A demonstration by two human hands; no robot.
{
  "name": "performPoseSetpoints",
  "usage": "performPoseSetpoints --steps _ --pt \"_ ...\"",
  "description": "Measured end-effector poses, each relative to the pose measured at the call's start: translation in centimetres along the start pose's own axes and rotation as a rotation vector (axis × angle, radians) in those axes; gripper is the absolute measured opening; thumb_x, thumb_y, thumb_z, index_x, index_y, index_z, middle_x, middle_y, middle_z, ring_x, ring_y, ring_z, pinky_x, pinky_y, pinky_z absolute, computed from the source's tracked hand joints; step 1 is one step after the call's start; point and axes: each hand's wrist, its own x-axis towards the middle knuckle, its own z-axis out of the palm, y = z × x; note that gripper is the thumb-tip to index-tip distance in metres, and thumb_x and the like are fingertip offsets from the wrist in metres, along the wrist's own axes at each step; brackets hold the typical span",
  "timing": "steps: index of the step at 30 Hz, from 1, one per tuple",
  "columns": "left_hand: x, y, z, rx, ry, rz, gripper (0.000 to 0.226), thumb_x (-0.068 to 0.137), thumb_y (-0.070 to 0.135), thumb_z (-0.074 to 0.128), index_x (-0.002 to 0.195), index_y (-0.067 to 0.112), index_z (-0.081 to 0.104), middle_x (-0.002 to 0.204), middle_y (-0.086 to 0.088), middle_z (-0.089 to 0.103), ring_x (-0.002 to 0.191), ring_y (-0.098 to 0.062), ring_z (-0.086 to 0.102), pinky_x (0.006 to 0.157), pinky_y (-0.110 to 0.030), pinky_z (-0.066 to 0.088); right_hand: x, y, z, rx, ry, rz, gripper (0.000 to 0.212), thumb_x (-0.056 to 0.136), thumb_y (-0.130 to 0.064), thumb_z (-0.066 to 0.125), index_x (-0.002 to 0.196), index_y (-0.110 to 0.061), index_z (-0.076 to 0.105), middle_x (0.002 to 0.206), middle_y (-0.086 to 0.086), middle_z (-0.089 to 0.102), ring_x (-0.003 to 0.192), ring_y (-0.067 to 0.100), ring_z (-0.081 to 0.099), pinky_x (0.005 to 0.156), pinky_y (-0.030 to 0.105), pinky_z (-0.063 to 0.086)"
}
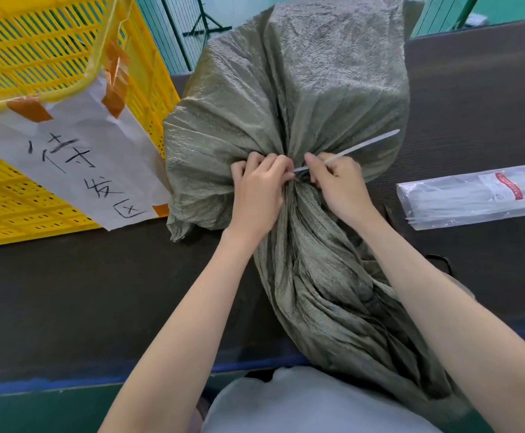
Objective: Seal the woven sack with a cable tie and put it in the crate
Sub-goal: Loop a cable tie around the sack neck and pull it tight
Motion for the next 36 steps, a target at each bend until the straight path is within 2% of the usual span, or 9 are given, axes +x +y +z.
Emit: performPoseSetpoints --steps 3,6,10,12,17,22,32,34,36 --pt "0.0 -0.4 0.2 0.049 -0.024 0.015 0.014 0.093 0.028 0.049 0.091 0.023 0.062 0.085 0.009 0.064 0.083 -0.021 0.054 0.074 -0.033 0.022 0.0 0.1 0.1 -0.057 0.017 -0.021 0.045 0.096 -0.026 0.051 0.059 -0.001 0.053 0.045 -0.003 0.040 0.047 0.005 0.040 0.054 0.014 0.031" --pt "-0.1 -0.7 0.0 0.094 -0.016 0.021 0.016 0.093 0.028 0.047 0.090 0.024 0.062 0.084 0.010 0.064 0.082 -0.020 0.054 0.074 -0.034 0.023 0.0 0.3 -0.3 -0.054 0.076 -0.019 0.046 0.096 -0.025 0.050 0.056 -0.005 0.049 0.043 -0.005 0.035 0.044 0.007 0.038 0.051 0.016 0.029" --pt "-0.5 -0.8 0.1 0.138 -0.011 -0.007 0.016 0.093 0.027 0.046 0.091 0.025 0.061 0.084 0.009 0.064 0.082 -0.021 0.054 0.074 -0.036 0.024 -0.3 0.5 -1.2 -0.005 0.152 0.026 0.049 0.097 -0.026 0.051 0.056 0.002 0.048 0.044 -0.001 0.033 0.043 0.006 0.032 0.049 0.019 0.025" --pt "-0.7 -0.6 0.4 0.126 -0.018 -0.023 0.015 0.093 0.027 0.046 0.092 0.026 0.061 0.084 0.009 0.063 0.082 -0.021 0.054 0.074 -0.036 0.025 -0.6 0.7 -1.7 0.019 0.168 0.037 0.050 0.097 -0.028 0.050 0.055 -0.001 0.047 0.046 0.003 0.036 0.044 0.006 0.031 0.051 0.023 0.027" --pt "-1.5 -0.4 0.7 0.098 -0.010 -0.045 0.013 0.093 0.025 0.049 0.092 0.025 0.061 0.083 0.010 0.063 0.080 -0.020 0.052 0.075 -0.035 0.026 -0.6 1.5 -2.5 0.151 0.200 0.077 0.049 0.091 -0.040 0.050 0.046 -0.020 0.042 0.052 0.014 0.037 0.050 0.021 0.034 0.056 0.034 0.028" --pt "-2.8 0.0 0.5 0.078 -0.020 -0.048 0.014 0.092 0.020 0.048 0.090 0.022 0.062 0.079 0.007 0.062 0.078 -0.023 0.052 0.072 -0.035 0.027 -1.0 2.2 -3.3 0.248 0.193 0.117 0.052 0.090 -0.036 0.052 0.047 -0.010 0.039 0.056 0.017 0.037 0.054 0.025 0.032 0.057 0.040 0.027" --pt "-5.9 0.5 -0.8 0.041 -0.049 -0.049 0.011 0.091 0.016 0.052 0.090 0.016 0.062 0.078 0.002 0.061 0.075 -0.026 0.050 0.069 -0.033 0.028 -2.5 2.7 -3.3 0.356 0.131 0.160 0.048 0.089 -0.028 0.055 0.043 -0.020 0.044 0.054 0.014 0.035 0.052 0.023 0.029 0.054 0.034 0.022" --pt "-6.3 0.8 -0.9 0.023 -0.051 -0.051 0.010 0.091 0.015 0.052 0.090 0.016 0.062 0.079 0.001 0.061 0.075 -0.025 0.049 0.069 -0.033 0.028 -2.8 2.8 -3.6 0.369 0.119 0.162 0.048 0.088 -0.028 0.054 0.042 -0.021 0.044 0.048 0.008 0.037 0.049 0.019 0.031 0.053 0.030 0.024" --pt "-6.4 1.3 -0.9 -0.009 -0.052 -0.064 0.010 0.091 0.016 0.051 0.091 0.016 0.062 0.079 0.001 0.061 0.075 -0.025 0.049 0.069 -0.033 0.029 -2.8 3.0 -3.8 0.393 0.111 0.164 0.047 0.090 -0.024 0.053 0.044 -0.018 0.044 0.044 -0.007 0.040 0.047 0.013 0.033 0.051 0.025 0.026"
